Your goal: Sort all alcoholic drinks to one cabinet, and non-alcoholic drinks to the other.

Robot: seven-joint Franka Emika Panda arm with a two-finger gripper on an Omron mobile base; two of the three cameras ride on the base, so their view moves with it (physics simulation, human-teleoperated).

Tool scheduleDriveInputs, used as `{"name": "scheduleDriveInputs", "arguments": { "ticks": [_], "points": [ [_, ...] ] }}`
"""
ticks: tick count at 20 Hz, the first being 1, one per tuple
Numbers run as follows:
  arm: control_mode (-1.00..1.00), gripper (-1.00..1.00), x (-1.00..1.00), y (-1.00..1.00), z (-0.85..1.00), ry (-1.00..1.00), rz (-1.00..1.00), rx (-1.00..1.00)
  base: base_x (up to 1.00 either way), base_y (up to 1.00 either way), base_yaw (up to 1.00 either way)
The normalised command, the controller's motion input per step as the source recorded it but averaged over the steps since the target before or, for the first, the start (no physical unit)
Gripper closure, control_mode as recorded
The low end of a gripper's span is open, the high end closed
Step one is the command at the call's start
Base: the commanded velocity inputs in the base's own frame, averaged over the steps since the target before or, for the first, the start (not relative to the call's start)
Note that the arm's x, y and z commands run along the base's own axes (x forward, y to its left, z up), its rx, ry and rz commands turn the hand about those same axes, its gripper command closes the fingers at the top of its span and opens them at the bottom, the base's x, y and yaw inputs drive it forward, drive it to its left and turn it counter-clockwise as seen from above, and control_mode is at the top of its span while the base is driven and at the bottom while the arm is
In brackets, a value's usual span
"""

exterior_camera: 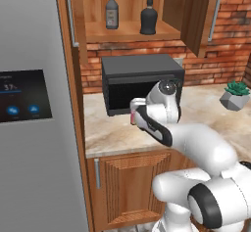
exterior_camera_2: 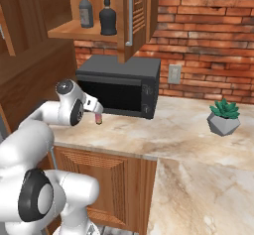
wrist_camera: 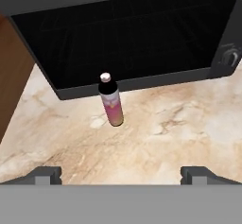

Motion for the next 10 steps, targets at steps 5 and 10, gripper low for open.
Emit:
{"name": "scheduleDriveInputs", "arguments": {
  "ticks": [5,10],
  "points": [
    [-1.00,-1.00,0.22,0.04,-0.13,0.00,0.06,0.00,0.00,0.00,0.00],
    [-1.00,-1.00,0.19,0.00,-0.23,0.00,0.04,0.00,0.00,0.00,0.00]
  ]
}}
